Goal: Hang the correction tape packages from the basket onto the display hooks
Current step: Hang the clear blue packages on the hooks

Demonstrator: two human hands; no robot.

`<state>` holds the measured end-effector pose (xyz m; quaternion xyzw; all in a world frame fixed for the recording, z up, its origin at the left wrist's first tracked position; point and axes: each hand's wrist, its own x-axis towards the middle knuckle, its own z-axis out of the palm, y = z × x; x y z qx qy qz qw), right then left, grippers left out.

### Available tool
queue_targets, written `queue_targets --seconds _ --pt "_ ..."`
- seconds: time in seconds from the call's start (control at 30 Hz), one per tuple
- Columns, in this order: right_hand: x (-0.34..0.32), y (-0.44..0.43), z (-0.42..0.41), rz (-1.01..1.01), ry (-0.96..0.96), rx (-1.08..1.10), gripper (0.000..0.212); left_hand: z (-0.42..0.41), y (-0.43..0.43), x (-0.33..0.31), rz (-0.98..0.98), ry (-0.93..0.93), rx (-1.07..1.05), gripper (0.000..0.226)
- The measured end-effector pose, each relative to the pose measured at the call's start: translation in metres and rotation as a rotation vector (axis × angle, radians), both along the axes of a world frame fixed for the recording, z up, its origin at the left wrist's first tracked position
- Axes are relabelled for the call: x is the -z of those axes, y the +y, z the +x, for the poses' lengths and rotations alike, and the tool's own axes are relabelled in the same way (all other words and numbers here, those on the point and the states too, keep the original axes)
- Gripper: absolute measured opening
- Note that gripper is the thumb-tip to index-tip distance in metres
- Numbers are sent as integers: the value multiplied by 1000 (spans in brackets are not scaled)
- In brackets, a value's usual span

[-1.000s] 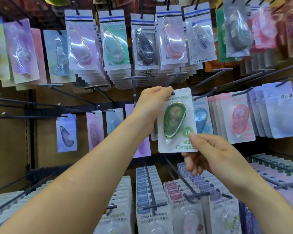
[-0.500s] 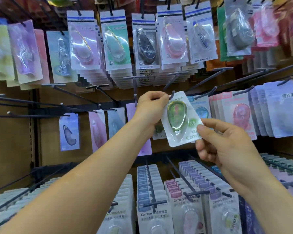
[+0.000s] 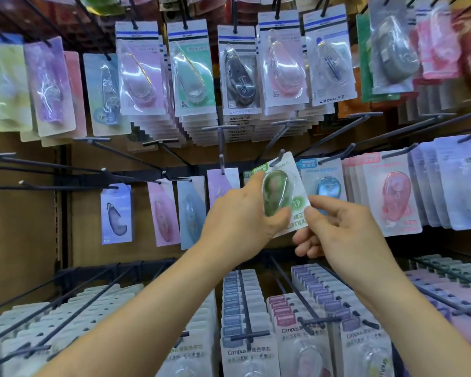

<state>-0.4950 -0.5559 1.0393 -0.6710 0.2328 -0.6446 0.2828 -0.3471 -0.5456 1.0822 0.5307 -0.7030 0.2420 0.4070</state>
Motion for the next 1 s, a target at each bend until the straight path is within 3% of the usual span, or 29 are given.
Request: queue_targets --seconds 0.2,0.33,0.5,0.73,1.0 --pt "-1 -17 -11 69 102 7 42 -10 -25 -10 -24 -24 -47 63" --pt "6 -29 -13 138 281 80 39 2 -47 -9 16 6 -115 66" --pt "16 -33 -24 -57 585 328 34 -1 -75 -14 49 -141 -352 57" --pt "17 -33 -41 -151 781 444 25 -11 -109 -18 30 -403 -611 57" --pt "28 -39 -55 -201 856 391 32 -27 -86 -9 61 -391 -576 50"
